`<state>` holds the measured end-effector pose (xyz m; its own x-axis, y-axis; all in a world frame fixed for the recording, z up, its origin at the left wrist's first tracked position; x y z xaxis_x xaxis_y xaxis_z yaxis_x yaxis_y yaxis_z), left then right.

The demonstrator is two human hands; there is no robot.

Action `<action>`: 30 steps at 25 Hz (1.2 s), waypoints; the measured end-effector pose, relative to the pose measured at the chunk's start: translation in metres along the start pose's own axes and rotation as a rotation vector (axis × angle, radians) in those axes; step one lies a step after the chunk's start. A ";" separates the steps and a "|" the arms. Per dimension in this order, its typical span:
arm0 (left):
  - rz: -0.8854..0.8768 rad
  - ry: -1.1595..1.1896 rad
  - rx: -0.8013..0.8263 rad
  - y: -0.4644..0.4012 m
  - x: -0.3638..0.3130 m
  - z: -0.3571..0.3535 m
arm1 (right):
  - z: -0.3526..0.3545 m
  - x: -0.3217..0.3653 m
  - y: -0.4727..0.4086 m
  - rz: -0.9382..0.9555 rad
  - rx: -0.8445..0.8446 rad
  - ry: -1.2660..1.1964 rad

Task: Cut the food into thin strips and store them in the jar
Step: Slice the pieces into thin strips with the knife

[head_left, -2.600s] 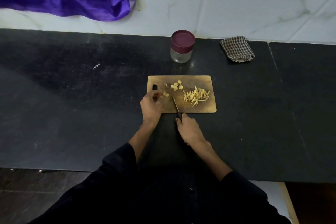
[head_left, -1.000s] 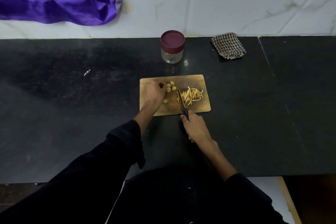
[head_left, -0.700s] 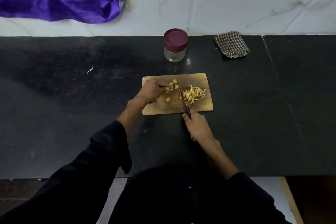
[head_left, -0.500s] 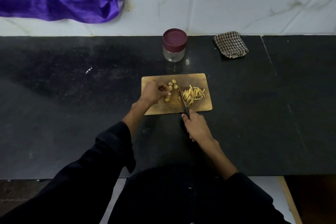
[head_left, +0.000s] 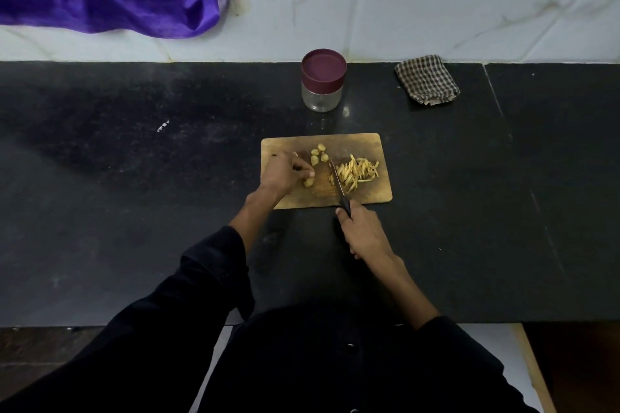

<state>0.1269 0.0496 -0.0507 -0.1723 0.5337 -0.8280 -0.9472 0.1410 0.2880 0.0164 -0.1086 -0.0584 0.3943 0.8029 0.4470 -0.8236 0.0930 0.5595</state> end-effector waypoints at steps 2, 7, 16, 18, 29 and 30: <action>-0.012 -0.030 -0.018 0.002 0.001 -0.001 | 0.000 -0.001 -0.001 0.002 -0.005 0.000; -0.057 0.030 -0.037 0.010 0.004 0.007 | 0.000 -0.002 0.001 0.004 -0.009 -0.005; -0.090 -0.069 0.045 0.016 0.001 0.000 | -0.005 0.005 0.004 0.021 0.029 0.024; -0.089 -0.049 -0.018 0.020 0.004 -0.003 | -0.007 0.007 0.004 0.022 0.042 0.027; -0.037 -0.030 -0.161 0.021 0.006 0.005 | -0.019 0.036 0.002 0.064 0.010 0.122; -0.018 -0.030 -0.178 0.020 0.006 0.004 | -0.020 0.037 0.002 0.063 0.007 0.128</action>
<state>0.1078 0.0590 -0.0482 -0.1498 0.5571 -0.8168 -0.9833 0.0024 0.1820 0.0212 -0.0668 -0.0547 0.2865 0.8758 0.3884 -0.8419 0.0366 0.5385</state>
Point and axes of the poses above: each hand's wrist, its own y-axis away from the middle knuckle, its own z-axis out of the back of the hand, x = y × z, the point moved 7 cm from there along -y, towards the middle knuckle, and after that the axes turned 8 degrees about y, right-handed, at the moved point
